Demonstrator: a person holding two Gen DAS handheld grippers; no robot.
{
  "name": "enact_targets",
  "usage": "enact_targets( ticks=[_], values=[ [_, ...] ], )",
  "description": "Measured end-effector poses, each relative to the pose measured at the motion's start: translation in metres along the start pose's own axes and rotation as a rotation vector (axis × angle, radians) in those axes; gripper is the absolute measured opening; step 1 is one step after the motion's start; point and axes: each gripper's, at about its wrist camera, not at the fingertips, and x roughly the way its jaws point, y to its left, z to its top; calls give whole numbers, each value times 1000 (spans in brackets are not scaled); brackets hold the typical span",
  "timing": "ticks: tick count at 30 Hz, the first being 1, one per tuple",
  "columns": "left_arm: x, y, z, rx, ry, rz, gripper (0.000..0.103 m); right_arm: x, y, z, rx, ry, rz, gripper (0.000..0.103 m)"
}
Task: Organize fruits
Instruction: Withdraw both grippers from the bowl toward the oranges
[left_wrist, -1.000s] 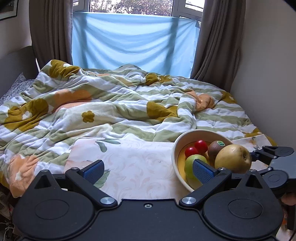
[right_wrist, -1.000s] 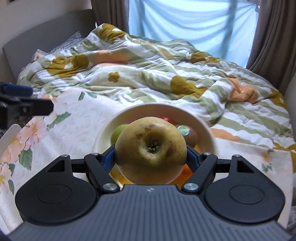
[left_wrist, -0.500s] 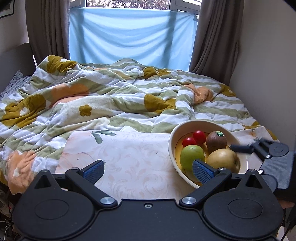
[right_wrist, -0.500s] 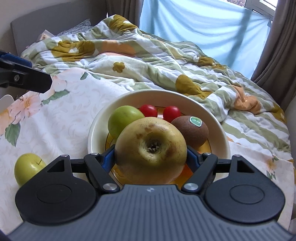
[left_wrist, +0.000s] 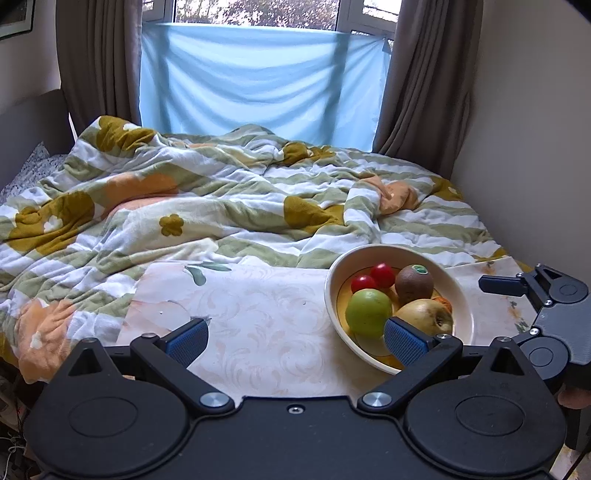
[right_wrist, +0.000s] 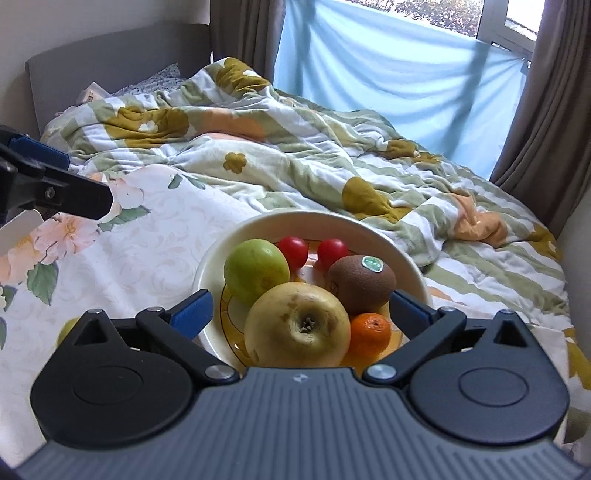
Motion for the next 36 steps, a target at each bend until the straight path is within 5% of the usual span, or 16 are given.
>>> enact_targets(
  ticks=[17,26,36],
  values=[
    [-105,-17,-15,90,-150,-48,103,-119,6,5,176,2,-160,103],
    [-139,-40,-33,134,-174,-102,103,-196,9,-21,290,-2,-234,103],
    [-139,-91,-61,149,-133,-126,103,-233,-27,-76,325,23,-264,103]
  ],
)
